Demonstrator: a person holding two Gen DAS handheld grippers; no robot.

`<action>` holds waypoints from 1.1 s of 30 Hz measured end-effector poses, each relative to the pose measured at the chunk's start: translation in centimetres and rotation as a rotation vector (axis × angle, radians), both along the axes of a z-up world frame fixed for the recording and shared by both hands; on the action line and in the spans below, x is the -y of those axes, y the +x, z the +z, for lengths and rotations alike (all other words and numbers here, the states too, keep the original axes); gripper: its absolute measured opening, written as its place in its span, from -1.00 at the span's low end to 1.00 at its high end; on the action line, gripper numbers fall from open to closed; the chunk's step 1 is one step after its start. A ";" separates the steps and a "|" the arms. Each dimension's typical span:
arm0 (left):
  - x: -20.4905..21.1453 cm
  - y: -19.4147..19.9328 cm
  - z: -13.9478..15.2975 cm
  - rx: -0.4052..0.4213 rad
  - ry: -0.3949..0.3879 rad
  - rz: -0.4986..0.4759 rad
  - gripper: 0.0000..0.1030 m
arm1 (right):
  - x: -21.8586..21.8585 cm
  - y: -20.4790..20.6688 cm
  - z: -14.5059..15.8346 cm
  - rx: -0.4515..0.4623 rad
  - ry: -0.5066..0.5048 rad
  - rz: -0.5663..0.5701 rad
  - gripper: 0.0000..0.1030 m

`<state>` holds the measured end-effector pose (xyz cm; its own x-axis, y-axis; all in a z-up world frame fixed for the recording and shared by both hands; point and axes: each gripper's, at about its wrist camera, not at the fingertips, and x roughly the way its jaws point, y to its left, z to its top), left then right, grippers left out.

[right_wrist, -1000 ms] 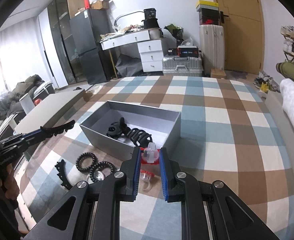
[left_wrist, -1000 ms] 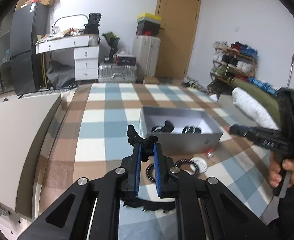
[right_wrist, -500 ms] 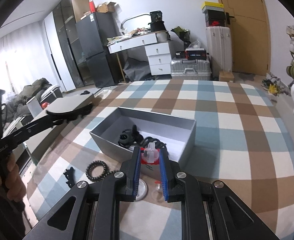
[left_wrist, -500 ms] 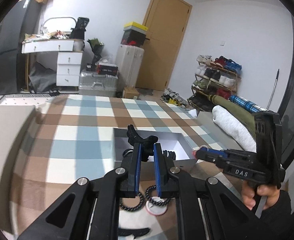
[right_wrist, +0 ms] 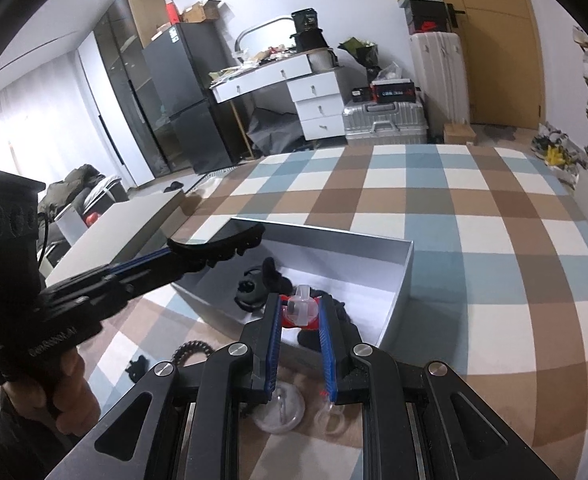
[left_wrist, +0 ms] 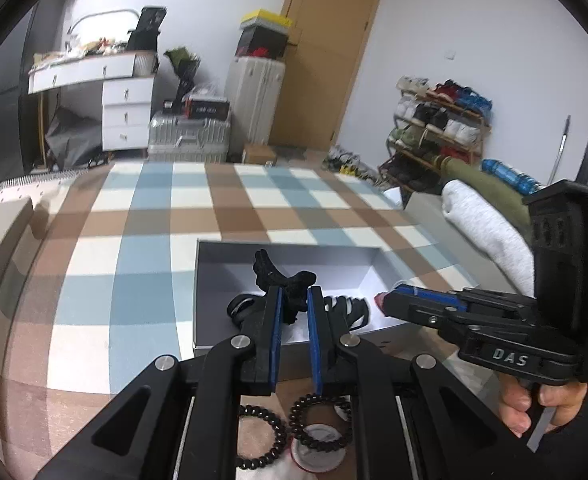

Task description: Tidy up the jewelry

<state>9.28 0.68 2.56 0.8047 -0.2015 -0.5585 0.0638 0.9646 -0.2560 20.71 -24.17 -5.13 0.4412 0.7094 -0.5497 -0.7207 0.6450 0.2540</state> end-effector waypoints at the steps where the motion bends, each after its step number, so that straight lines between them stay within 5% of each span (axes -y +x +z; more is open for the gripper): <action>1: 0.1 0.1 -0.2 -0.011 0.004 0.002 -0.86 | -0.1 0.1 -0.1 -0.006 -0.003 0.001 -0.67; 18: 1.5 -0.8 -0.6 -0.131 0.012 -0.024 -0.86 | 0.3 3.0 -1.3 -0.112 0.034 0.016 -0.67; 33: 0.9 -1.1 -0.6 -0.117 0.037 0.002 -0.85 | 0.6 2.7 -1.4 -0.151 0.028 0.023 -0.64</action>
